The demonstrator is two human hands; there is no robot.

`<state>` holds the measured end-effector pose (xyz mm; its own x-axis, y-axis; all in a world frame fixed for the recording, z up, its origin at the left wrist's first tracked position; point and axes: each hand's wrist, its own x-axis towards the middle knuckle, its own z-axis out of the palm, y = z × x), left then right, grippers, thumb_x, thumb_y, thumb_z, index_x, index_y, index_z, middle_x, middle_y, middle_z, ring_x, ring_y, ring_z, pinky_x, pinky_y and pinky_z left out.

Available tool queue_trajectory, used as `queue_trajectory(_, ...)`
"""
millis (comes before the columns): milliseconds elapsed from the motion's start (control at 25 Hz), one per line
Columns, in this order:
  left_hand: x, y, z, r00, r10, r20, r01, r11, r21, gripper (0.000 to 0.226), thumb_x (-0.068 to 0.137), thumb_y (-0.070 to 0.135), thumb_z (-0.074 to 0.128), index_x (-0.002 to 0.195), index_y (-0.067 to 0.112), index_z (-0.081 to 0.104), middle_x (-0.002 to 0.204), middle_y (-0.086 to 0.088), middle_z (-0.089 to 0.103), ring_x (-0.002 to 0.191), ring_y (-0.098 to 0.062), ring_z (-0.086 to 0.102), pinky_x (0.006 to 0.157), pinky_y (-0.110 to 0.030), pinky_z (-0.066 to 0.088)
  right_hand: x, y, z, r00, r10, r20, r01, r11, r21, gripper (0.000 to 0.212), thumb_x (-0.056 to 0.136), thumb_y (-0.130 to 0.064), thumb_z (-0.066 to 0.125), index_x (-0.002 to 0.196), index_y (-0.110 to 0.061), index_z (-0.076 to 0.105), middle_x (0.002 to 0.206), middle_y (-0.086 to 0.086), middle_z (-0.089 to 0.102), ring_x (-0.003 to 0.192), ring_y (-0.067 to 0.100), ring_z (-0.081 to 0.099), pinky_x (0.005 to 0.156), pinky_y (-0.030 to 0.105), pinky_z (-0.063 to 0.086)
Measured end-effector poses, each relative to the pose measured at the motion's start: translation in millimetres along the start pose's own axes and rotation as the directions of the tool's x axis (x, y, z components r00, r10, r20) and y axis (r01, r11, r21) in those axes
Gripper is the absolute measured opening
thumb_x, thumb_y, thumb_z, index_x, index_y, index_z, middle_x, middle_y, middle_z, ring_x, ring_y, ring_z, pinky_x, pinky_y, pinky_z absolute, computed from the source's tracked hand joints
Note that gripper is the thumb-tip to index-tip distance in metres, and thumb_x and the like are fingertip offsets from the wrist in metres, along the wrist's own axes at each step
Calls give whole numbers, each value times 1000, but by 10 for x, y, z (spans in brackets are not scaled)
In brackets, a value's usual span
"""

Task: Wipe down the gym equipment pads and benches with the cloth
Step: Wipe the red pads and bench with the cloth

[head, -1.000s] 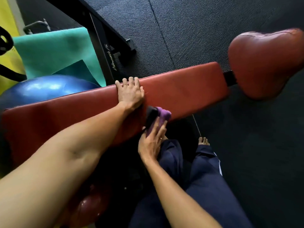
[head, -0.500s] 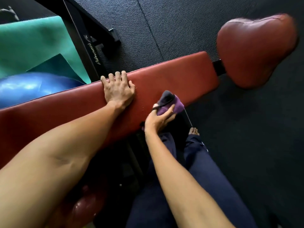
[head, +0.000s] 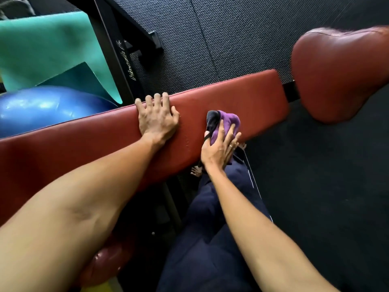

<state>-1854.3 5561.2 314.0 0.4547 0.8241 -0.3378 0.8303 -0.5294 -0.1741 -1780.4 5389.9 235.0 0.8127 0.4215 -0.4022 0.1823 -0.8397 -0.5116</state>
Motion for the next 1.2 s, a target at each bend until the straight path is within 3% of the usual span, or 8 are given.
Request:
queue_trajectory(120, -6, 6, 35, 1000, 3, -7, -3, 1000, -9, 60, 94, 45, 30, 139, 9, 48, 130, -16, 59, 116, -39, 51, 108, -60, 30, 343, -319, -53, 994, -43, 101, 45, 999, -19, 70, 96, -56, 38, 161, -30, 29, 171, 7, 10, 156, 40, 7, 126, 52, 6)
queue_trajectory(400, 15, -5, 56, 1000, -1, 0, 1, 999, -34, 63, 95, 46, 25, 139, 9, 50, 130, -14, 59, 117, -37, 51, 109, -58, 30, 140, -719, -89, 859, -430, 277, 459, 887, -47, 67, 97, -51, 29, 161, -31, 29, 171, 4, 12, 157, 35, 9, 127, 52, 9)
queue_trajectory(560, 11, 7, 62, 999, -13, -35, 11, 998, -56, 55, 95, 42, 34, 136, 10, 53, 128, -12, 60, 116, -35, 52, 108, -58, 31, 350, -218, -283, 918, -325, 229, 373, 902, -215, 67, 95, -46, 38, 161, -31, 29, 172, 3, 10, 157, 35, 9, 124, 59, 13)
queue_trajectory(680, 23, 4, 81, 999, -17, -47, 14, 998, -56, 54, 95, 42, 36, 136, 10, 54, 127, -11, 60, 116, -35, 52, 108, -57, 32, 771, -679, -170, 948, -237, 214, 274, 948, -162, 69, 95, -45, 41, 158, -17, 35, 170, 9, 14, 157, 35, 9, 125, 57, 8)
queue_trajectory(840, 23, -15, 157, 995, 10, -103, -17, 998, -68, 54, 91, 35, 44, 138, 11, 52, 123, -10, 62, 111, -35, 55, 105, -56, 35, 850, -1421, 88, 802, -446, 397, 512, 856, -74, 64, 91, -49, 31, 140, -18, 59, 149, 4, 55, 148, 28, 35, 126, 46, 5)
queue_trajectory(1000, 22, 7, 132, 995, -18, -93, 10, 997, -79, 52, 92, 39, 46, 135, 11, 56, 130, -11, 61, 116, -35, 55, 108, -57, 31, 1163, -1256, -39, 680, -594, 431, 687, 722, -88, 47, 94, -44, 46, 127, -19, 68, 128, 6, 69, 127, 29, 56, 120, 46, 25)
queue_trajectory(1080, 28, 17, 106, 997, -21, -76, 15, 997, -78, 54, 93, 41, 44, 136, 11, 55, 133, -11, 60, 119, -34, 53, 110, -57, 30, 1521, -1056, -146, 713, -556, 427, 664, 732, -155, 41, 96, -45, 50, 120, -17, 69, 122, 9, 69, 121, 31, 57, 113, 46, 34)
queue_trajectory(1200, 14, 17, 115, 997, -23, -71, 18, 997, -75, 55, 94, 42, 41, 138, 11, 53, 134, -10, 59, 120, -34, 53, 110, -57, 30, 1731, -1035, -237, 800, -348, 489, 511, 823, -250, 39, 98, -43, 50, 122, -16, 65, 130, 10, 63, 129, 34, 48, 119, 49, 26)
